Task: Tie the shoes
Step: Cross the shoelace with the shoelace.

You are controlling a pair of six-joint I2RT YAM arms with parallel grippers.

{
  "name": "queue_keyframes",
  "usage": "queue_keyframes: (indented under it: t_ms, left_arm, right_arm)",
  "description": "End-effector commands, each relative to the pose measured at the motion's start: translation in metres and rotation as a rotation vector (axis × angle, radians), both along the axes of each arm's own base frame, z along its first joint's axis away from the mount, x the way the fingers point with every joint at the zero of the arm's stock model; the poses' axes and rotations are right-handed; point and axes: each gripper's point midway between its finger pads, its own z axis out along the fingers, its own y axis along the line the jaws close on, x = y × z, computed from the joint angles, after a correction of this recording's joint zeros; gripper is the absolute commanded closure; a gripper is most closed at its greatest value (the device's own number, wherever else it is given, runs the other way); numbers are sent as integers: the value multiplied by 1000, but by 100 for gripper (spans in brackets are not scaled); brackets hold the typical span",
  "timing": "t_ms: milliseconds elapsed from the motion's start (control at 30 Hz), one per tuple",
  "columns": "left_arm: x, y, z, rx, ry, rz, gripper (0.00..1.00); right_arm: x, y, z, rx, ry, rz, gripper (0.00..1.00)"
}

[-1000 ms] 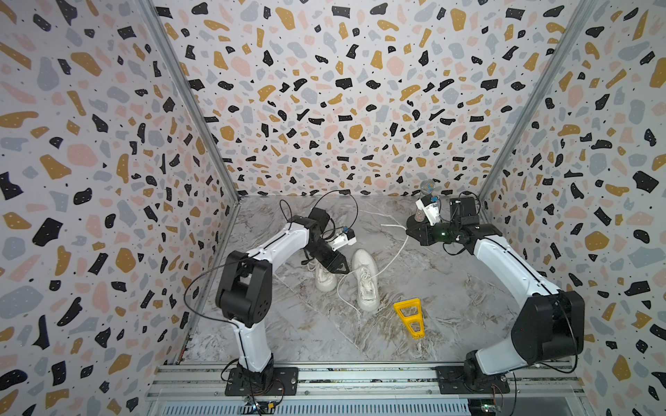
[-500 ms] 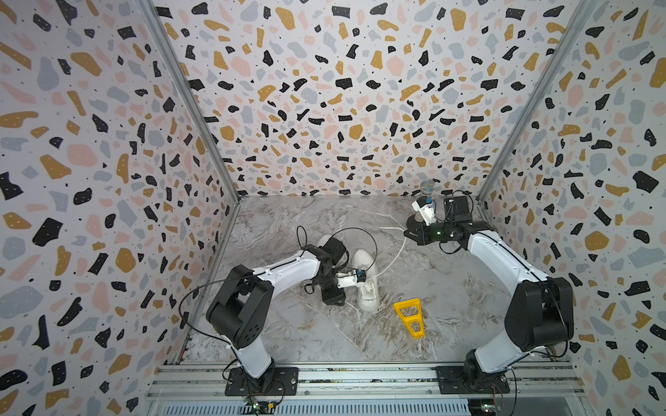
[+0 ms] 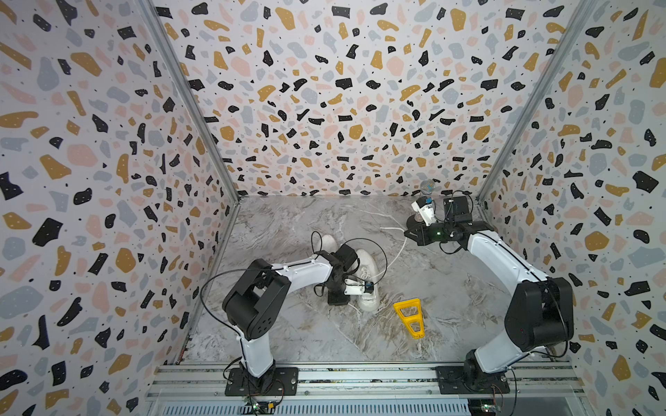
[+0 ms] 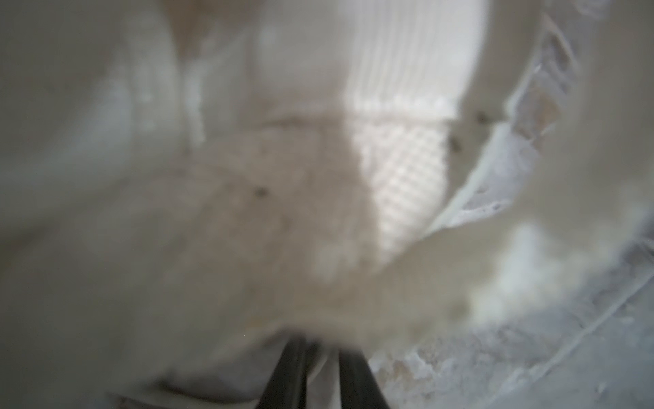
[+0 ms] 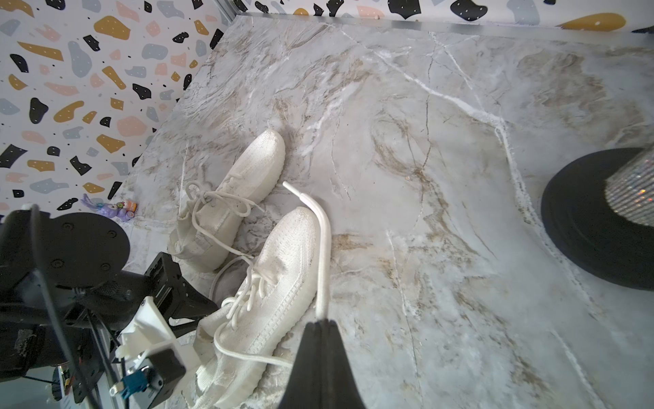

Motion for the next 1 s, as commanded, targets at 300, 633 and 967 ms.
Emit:
queue_keyframes:
  t_ms: [300, 633, 967]
  left_arm:
    - [-17, 17, 70, -210, 94, 146, 100]
    - [-4, 60, 193, -549, 264, 397, 100]
    - [29, 112, 280, -802, 191, 623, 100]
  right_arm:
    - [6, 3, 51, 39, -83, 5, 100]
    - [15, 16, 60, 7, -145, 13, 100]
    - [26, 28, 60, -31, -195, 32, 100]
